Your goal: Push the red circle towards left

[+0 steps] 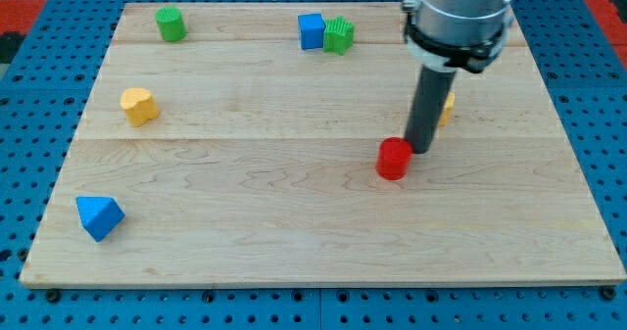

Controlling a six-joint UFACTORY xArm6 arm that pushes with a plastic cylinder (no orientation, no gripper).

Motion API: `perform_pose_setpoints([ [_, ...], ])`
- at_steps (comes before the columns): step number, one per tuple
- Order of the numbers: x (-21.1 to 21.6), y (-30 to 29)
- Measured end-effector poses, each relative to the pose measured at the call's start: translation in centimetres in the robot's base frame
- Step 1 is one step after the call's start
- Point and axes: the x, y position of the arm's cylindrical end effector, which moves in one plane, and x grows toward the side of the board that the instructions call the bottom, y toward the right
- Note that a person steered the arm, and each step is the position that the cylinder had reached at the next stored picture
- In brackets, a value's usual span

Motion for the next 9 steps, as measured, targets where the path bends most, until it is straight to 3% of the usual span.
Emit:
perform_pose_setpoints([
  [1,1.1,-2.7],
  [3,2.2,-2.9],
  [4,4.7,-1.7],
  [6,4.9,-2.3],
  [9,4.9,-13.6],
])
